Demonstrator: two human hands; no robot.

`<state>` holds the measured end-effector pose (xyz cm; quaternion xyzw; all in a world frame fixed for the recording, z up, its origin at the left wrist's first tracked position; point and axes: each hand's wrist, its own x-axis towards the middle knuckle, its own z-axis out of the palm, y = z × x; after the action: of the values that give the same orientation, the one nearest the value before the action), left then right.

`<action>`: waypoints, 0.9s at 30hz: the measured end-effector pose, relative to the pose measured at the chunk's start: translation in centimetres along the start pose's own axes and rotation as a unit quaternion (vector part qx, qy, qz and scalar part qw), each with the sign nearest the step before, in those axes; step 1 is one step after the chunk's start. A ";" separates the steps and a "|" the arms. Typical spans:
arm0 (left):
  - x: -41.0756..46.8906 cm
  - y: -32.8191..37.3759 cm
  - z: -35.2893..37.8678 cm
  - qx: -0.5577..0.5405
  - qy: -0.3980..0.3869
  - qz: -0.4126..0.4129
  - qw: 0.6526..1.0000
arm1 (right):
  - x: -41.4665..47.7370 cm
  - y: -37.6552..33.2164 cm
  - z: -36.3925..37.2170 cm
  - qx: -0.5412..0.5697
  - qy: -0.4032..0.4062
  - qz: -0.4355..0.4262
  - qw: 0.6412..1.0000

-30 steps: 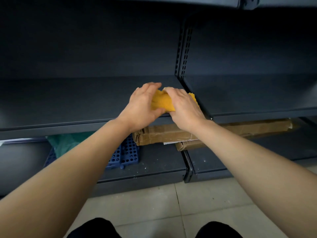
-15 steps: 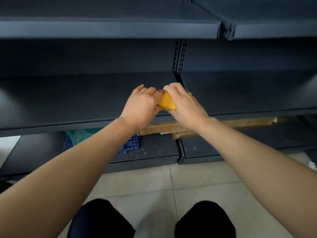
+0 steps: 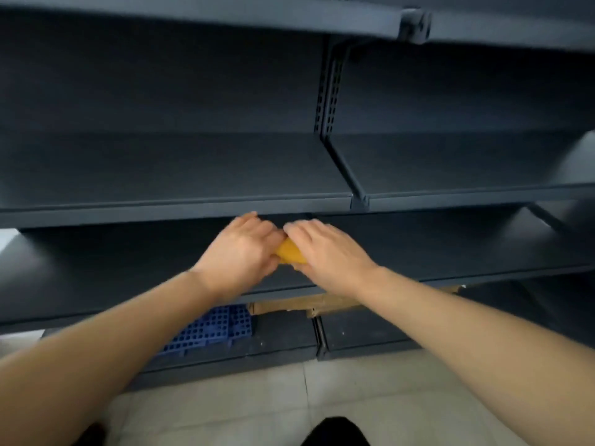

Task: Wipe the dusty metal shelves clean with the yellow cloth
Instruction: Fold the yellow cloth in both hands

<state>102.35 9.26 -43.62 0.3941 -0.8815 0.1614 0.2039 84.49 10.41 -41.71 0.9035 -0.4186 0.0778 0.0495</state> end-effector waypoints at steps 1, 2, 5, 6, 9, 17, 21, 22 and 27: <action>0.2 -0.4 -1.0 0.006 0.005 -0.016 1.000 | 0.7 0.0 -0.7 -0.004 0.010 0.004 1.000; 0.5 -0.7 -1.8 0.018 0.004 -0.032 0.999 | 1.3 -0.1 -1.3 -0.015 0.024 0.010 1.000; 1.2 -1.1 -4.1 0.028 0.007 -0.072 0.997 | 2.4 -0.5 -3.9 -0.032 0.052 -0.006 0.998; 1.5 -1.1 -5.2 0.026 0.005 -0.083 0.996 | 2.6 -0.6 -4.8 -0.034 0.061 -0.007 0.997; 2.1 -1.2 -8.3 0.044 0.022 -0.090 0.995 | 3.0 -1.5 -7.6 -0.034 0.069 -0.001 0.997; 3.4 -3.2 -18.5 0.059 0.028 -0.082 0.994 | 4.4 -5.9 -16.5 -0.022 0.070 0.051 0.996; 3.4 -4.4 -23.3 0.047 0.043 -0.084 0.994 | 4.8 -8.3 -21.1 -0.023 0.072 0.089 0.993; 3.4 -4.7 -24.3 0.046 0.044 -0.084 0.994 | 4.9 -8.7 -22.1 -0.031 0.066 0.095 0.993; 3.3 -5.8 -28.6 0.044 0.063 -0.097 0.992 | 6.0 -10.7 -26.4 -0.067 0.052 0.094 0.992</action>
<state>111.40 16.21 -16.55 0.4757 -0.8164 0.2036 0.2564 93.83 16.88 -14.97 0.8496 -0.5027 0.1005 0.1238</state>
